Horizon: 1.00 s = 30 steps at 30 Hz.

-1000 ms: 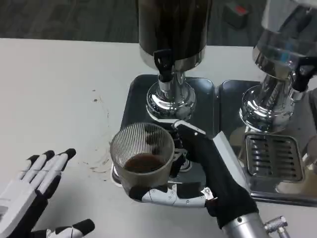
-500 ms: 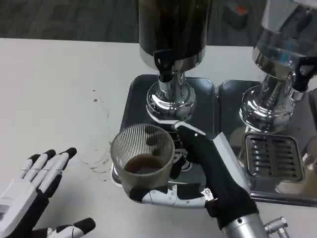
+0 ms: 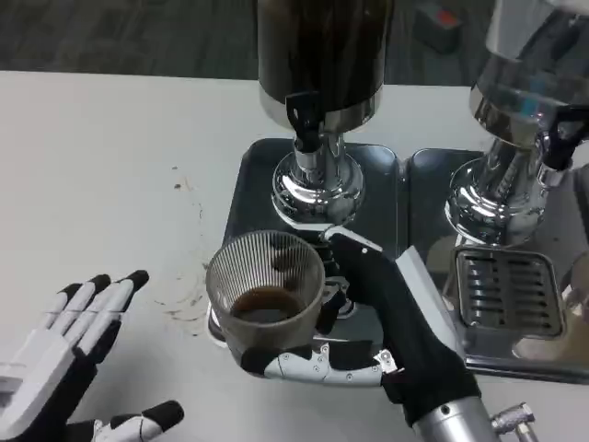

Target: Grasp the cup under the faucet to collect the drink, then remove the cup.

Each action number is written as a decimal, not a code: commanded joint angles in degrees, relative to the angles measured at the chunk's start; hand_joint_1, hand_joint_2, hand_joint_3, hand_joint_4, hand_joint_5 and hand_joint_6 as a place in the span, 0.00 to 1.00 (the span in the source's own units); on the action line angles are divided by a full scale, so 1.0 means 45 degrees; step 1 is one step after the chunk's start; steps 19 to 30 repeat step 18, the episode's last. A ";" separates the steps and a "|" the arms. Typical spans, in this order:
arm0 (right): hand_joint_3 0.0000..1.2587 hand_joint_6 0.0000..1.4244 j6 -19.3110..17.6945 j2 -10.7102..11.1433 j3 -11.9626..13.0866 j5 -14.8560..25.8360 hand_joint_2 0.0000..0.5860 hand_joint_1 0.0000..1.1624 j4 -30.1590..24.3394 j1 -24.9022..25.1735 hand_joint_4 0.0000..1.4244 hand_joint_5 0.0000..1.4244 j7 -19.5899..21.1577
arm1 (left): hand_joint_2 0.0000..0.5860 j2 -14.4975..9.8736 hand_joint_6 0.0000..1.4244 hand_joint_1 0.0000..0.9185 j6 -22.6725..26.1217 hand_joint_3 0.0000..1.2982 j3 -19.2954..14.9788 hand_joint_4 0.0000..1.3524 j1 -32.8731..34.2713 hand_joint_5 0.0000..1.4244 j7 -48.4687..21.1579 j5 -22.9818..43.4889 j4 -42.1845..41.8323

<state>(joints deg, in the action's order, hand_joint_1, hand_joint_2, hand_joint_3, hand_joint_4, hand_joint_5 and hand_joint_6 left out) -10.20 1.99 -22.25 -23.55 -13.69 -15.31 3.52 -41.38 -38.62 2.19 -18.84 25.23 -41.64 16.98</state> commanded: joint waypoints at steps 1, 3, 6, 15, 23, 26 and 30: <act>0.37 0.69 -0.0111 -0.0207 -0.0018 0.0030 0.38 0.92 -0.0372 0.0047 0.43 0.53 0.0229 | 0.23 0.0065 0.00 0.00 -0.0029 0.00 0.0122 0.00 0.0068 0.00 -0.0097 0.0128 0.0022; 0.37 0.69 -0.0105 -0.0214 -0.0020 0.0034 0.38 0.92 -0.0375 0.0046 0.43 0.53 0.0230 | 0.23 0.0046 0.00 0.00 -0.0009 0.00 0.0138 0.00 0.0071 0.00 -0.0095 0.0161 0.0037; 0.37 0.69 -0.0100 -0.0220 -0.0034 0.0040 0.38 0.92 -0.0355 0.0061 0.43 0.53 0.0219 | 0.23 0.0033 0.00 0.00 0.0013 0.00 0.0145 0.00 0.0059 0.00 -0.0095 0.0188 0.0038; 0.38 0.70 -0.0075 -0.0251 -0.0075 0.0017 0.38 0.92 -0.0371 0.0021 0.43 0.53 0.0226 | 0.23 0.0018 0.00 0.00 -0.0146 0.00 0.0175 0.00 0.0076 0.00 -0.0065 0.0264 0.0104; 0.38 0.70 -0.0086 -0.0267 -0.0069 0.0009 0.38 0.92 -0.0362 0.0004 0.43 0.53 0.0252 | 0.23 0.0009 0.00 0.00 -0.0182 0.00 0.0177 0.00 0.0085 0.00 -0.0027 0.0223 0.0094; 0.38 0.70 -0.0086 -0.0267 -0.0069 0.0009 0.38 0.92 -0.0362 0.0004 0.43 0.53 0.0252 | 0.23 0.0009 0.00 0.00 -0.0182 0.00 0.0177 0.00 0.0085 0.00 -0.0027 0.0223 0.0094; 0.38 0.70 -0.0086 -0.0267 -0.0069 0.0009 0.38 0.92 -0.0362 0.0004 0.43 0.53 0.0252 | 0.23 0.0009 0.00 0.00 -0.0182 0.00 0.0177 0.00 0.0085 0.00 -0.0027 0.0223 0.0094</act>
